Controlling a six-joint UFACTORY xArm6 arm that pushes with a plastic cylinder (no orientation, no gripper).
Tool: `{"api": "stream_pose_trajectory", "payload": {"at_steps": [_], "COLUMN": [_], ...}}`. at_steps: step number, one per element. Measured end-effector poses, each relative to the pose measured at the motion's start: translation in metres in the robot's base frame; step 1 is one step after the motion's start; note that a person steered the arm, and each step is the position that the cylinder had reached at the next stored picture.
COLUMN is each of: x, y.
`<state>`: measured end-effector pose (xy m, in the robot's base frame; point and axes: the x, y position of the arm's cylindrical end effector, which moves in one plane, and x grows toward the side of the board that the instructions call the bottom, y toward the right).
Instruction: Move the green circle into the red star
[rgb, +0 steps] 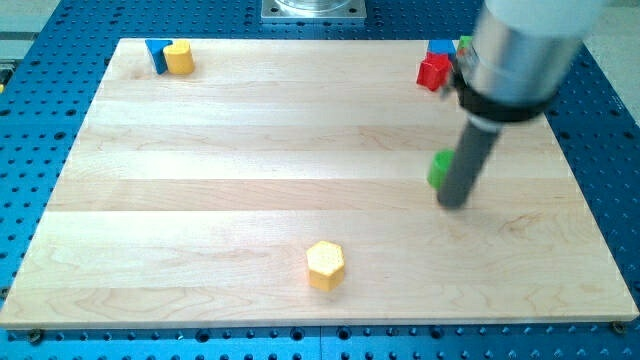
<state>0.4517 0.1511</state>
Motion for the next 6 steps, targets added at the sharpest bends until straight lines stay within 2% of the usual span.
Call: {"api": "stream_pose_trajectory", "payload": {"at_steps": [1, 2, 3, 4, 5, 6], "x": [-0.068, -0.075, -0.100, -0.049, -0.105, -0.131], "y": [0.019, 0.017, -0.003, -0.042, -0.052, -0.017]}}
